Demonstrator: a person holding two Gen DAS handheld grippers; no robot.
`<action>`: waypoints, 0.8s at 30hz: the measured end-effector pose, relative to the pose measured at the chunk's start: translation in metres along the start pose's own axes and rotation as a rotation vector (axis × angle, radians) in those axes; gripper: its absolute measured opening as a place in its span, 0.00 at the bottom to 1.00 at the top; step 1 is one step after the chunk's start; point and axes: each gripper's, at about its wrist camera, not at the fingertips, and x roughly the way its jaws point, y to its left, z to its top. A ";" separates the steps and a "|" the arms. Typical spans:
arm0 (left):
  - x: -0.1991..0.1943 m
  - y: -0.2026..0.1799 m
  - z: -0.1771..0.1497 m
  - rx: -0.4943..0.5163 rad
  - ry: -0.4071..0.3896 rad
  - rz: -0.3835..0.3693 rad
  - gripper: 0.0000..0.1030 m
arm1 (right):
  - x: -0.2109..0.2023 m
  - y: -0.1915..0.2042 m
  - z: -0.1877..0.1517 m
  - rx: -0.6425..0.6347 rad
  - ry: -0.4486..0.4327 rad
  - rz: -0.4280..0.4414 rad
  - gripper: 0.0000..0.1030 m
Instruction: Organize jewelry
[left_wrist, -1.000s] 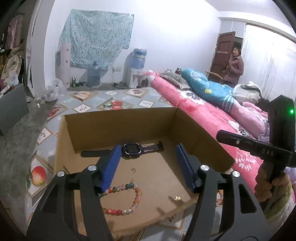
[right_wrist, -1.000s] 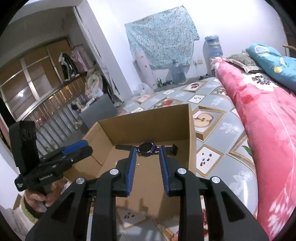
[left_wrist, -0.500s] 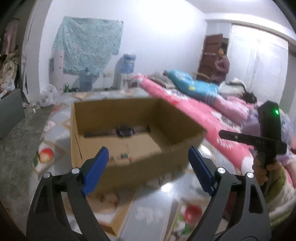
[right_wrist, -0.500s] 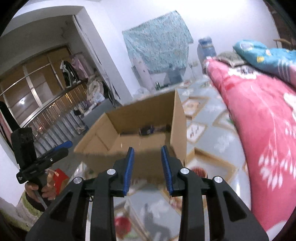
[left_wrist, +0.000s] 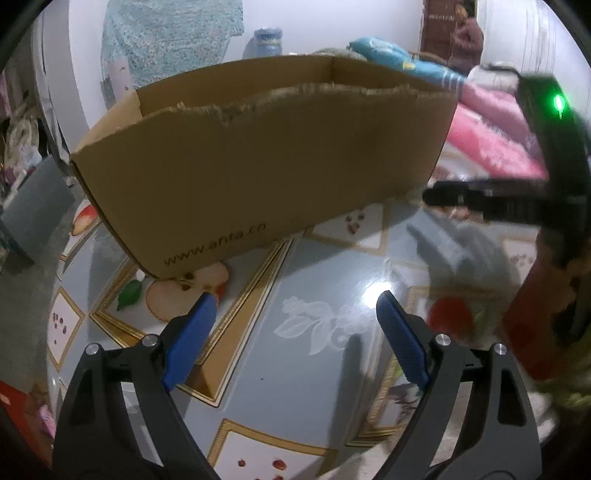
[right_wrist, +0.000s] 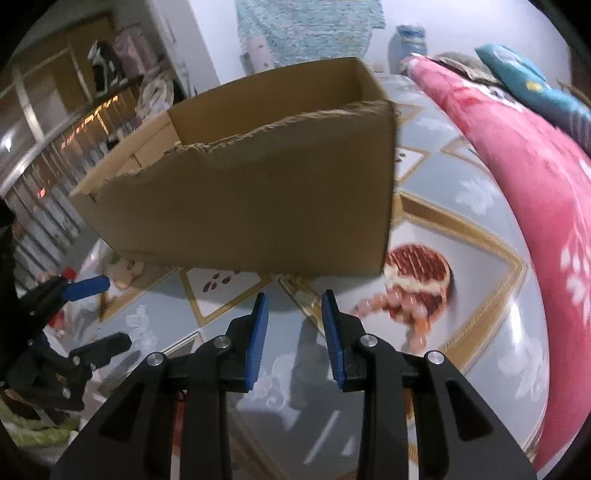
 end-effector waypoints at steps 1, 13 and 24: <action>0.001 0.001 -0.001 0.001 0.003 -0.002 0.82 | 0.003 0.002 0.002 -0.013 0.007 -0.010 0.29; 0.010 0.013 -0.010 -0.013 0.011 0.002 0.86 | 0.023 0.012 0.008 -0.053 0.083 -0.036 0.17; 0.003 0.015 -0.020 -0.017 -0.051 0.019 0.92 | 0.024 0.055 -0.003 -0.056 0.128 0.089 0.17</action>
